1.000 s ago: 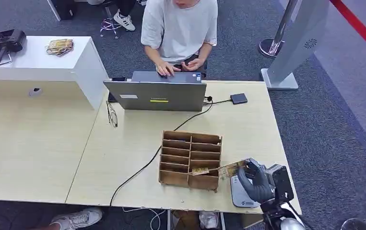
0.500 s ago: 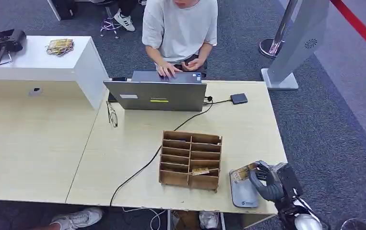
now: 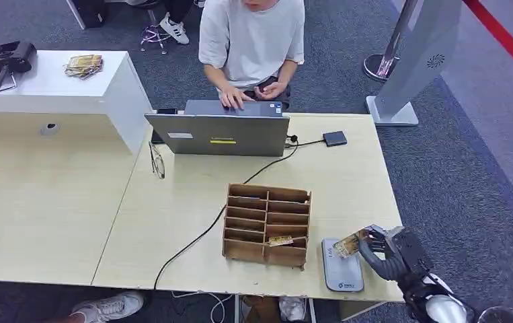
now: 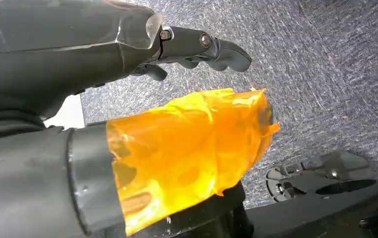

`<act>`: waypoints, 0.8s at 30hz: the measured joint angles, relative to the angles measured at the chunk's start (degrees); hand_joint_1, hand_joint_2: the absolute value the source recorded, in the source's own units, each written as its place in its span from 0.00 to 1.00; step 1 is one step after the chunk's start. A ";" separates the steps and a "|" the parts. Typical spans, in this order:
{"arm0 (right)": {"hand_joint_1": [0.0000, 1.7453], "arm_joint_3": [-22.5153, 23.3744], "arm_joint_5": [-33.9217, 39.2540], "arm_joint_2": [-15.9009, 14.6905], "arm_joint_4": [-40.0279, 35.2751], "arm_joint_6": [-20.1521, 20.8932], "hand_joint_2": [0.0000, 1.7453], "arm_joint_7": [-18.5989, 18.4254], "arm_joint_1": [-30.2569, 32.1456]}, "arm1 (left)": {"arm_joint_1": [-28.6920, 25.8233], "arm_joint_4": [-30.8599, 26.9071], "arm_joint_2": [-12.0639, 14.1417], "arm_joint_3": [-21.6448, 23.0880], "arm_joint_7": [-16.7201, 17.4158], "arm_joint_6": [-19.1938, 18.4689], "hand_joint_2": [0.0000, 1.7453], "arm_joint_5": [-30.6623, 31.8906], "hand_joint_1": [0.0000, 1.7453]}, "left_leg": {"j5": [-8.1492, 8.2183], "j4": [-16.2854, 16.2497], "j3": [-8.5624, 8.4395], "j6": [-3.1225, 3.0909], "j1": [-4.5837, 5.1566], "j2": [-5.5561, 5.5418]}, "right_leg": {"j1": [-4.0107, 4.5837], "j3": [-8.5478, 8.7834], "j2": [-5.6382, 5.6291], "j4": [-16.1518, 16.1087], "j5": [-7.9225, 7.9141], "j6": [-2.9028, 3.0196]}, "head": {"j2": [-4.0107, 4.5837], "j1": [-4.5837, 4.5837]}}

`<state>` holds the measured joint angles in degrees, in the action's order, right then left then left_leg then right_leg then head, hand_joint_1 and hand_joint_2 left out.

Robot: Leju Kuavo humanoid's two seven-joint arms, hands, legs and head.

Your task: Pass the card to the sensor for recognition and then transmit it.

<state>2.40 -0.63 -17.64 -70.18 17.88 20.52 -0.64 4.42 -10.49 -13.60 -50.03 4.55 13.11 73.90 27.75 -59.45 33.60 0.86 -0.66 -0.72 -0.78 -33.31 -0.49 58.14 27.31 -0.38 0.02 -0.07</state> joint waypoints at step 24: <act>1.00 -4.09 -5.58 -1.55 -1.75 -1.20 1.00 -0.83 0.47 | 0.00 0.00 0.00 0.00 -0.02 -0.07 0.00 0.04 0.00 | 0.00 0.00 -0.01 0.00 0.00 0.01 | 0.00 0.00 0.00 0.00 0.00 0.00 | 0.00 -0.02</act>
<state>-1.68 -6.21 -19.19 -71.93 16.68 19.69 -0.18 4.42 -10.49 -13.60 -50.03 4.52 13.05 73.94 27.75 -59.45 33.59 0.86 -0.66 -0.72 -0.78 -33.31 -0.49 58.14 27.31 -0.38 0.02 -0.09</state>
